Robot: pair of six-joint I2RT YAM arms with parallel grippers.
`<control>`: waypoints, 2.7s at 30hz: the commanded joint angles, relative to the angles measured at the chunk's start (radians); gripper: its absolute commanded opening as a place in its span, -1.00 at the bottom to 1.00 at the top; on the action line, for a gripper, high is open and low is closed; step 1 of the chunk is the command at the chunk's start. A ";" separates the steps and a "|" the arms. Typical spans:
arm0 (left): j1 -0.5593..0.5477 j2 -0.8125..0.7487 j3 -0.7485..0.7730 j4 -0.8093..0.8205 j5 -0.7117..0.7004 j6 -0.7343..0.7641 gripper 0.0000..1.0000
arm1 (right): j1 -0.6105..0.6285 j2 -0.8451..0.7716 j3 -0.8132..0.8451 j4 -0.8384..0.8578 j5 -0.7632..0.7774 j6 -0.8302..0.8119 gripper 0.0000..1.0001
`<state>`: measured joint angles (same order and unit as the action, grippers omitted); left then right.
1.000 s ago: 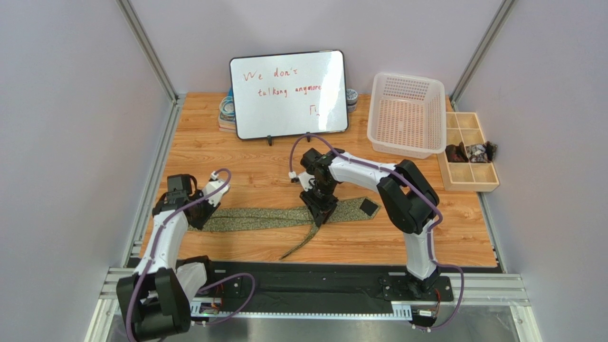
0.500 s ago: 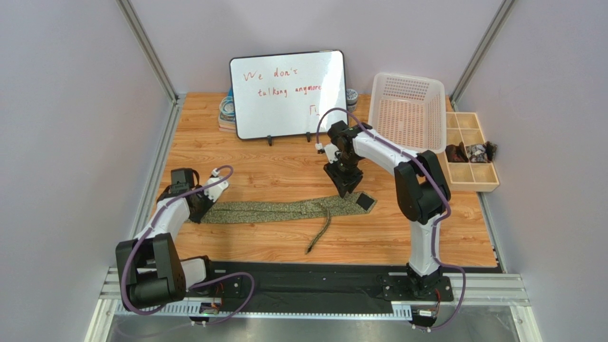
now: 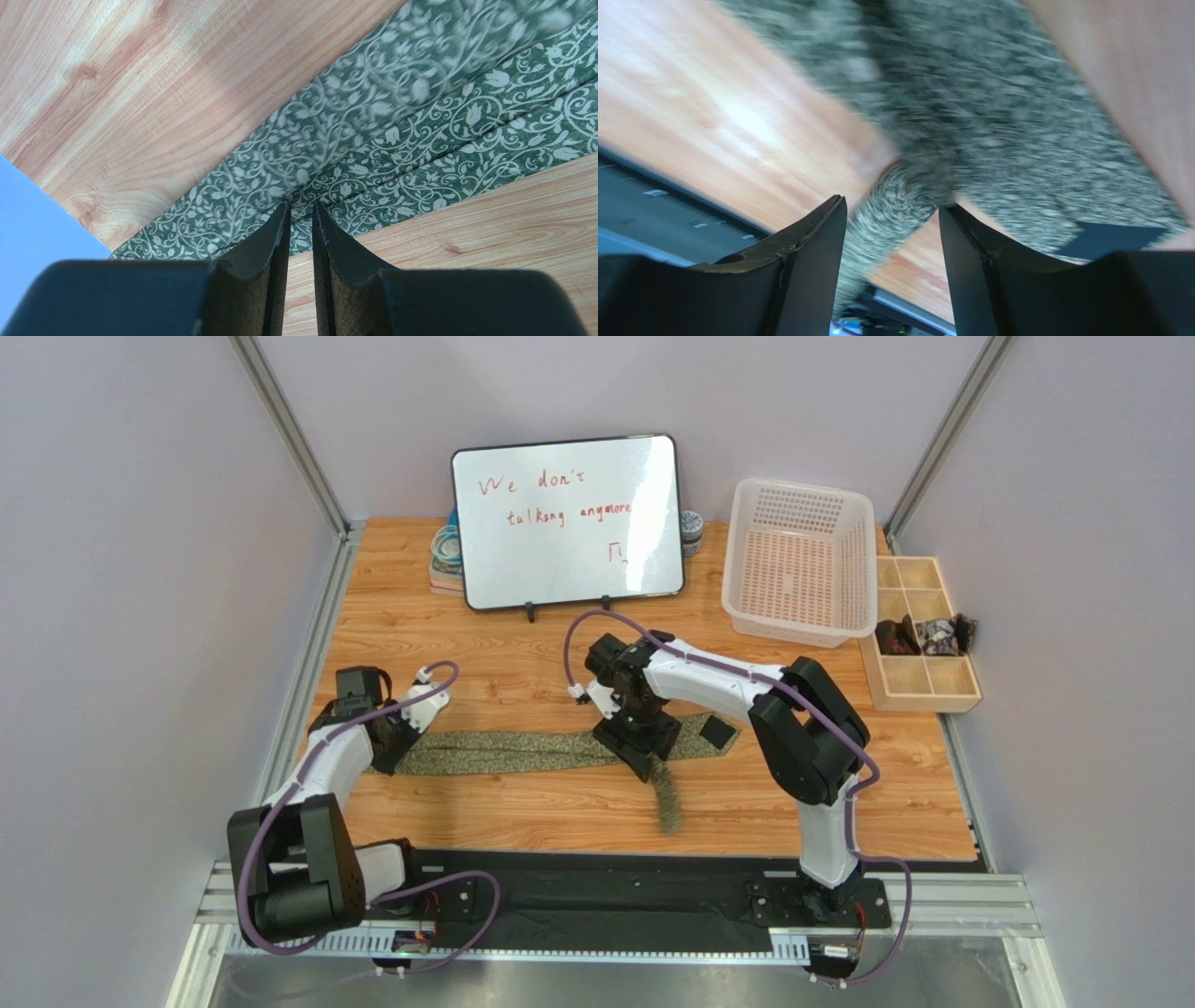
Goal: Roll the ties
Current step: Flatten out the tie at the center of the board.
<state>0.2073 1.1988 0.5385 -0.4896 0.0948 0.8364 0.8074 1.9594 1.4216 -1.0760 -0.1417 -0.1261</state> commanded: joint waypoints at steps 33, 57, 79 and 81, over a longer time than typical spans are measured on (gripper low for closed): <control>0.006 -0.146 0.232 -0.334 0.324 0.069 0.08 | -0.404 0.042 -0.156 0.129 0.128 -0.429 -0.72; -0.471 0.218 0.366 -0.175 0.355 0.242 0.03 | -0.769 -0.148 -0.495 0.214 0.272 -0.583 -1.00; -0.606 0.349 0.350 -0.162 0.155 0.337 -0.72 | -0.777 -0.090 -0.421 0.202 0.292 -0.589 -1.00; -0.595 0.305 0.334 -0.165 0.157 0.326 -0.79 | -0.778 -0.090 -0.421 0.202 0.297 -0.592 -1.00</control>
<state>-0.4103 1.5860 0.9012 -0.6289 0.2634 1.1217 0.0422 1.8309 0.9958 -1.1263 0.1837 -0.6823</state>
